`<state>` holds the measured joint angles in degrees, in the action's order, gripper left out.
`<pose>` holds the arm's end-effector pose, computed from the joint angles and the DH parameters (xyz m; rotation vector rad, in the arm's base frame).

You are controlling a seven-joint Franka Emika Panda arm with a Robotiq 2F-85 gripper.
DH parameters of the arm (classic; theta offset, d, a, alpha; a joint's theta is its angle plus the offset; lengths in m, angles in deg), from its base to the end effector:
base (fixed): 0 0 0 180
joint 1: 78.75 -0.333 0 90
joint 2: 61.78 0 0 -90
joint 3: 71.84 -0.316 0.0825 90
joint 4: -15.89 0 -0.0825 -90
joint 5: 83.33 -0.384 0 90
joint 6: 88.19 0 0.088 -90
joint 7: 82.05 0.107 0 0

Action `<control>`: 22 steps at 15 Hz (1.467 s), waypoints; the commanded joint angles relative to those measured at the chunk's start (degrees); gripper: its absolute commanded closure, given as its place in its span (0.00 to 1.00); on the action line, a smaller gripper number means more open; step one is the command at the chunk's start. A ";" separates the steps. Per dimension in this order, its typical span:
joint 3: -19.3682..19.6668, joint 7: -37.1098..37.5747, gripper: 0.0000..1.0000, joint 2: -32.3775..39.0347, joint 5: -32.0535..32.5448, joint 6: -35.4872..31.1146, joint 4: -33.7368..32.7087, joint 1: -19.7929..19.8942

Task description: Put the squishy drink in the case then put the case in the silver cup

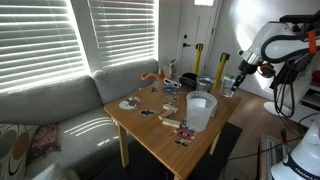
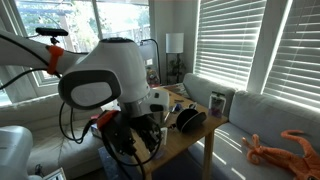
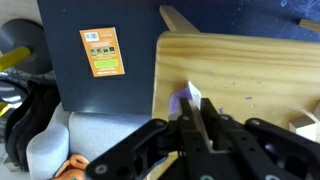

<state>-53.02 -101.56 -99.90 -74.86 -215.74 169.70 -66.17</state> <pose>0.3093 -0.1918 0.4414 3.1171 -0.1247 0.3152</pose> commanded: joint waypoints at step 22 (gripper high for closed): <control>1.42 -9.32 1.00 17.87 -5.28 27.79 -27.47 -4.24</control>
<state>-51.85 -109.51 -88.36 -77.43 -194.32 150.47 -69.15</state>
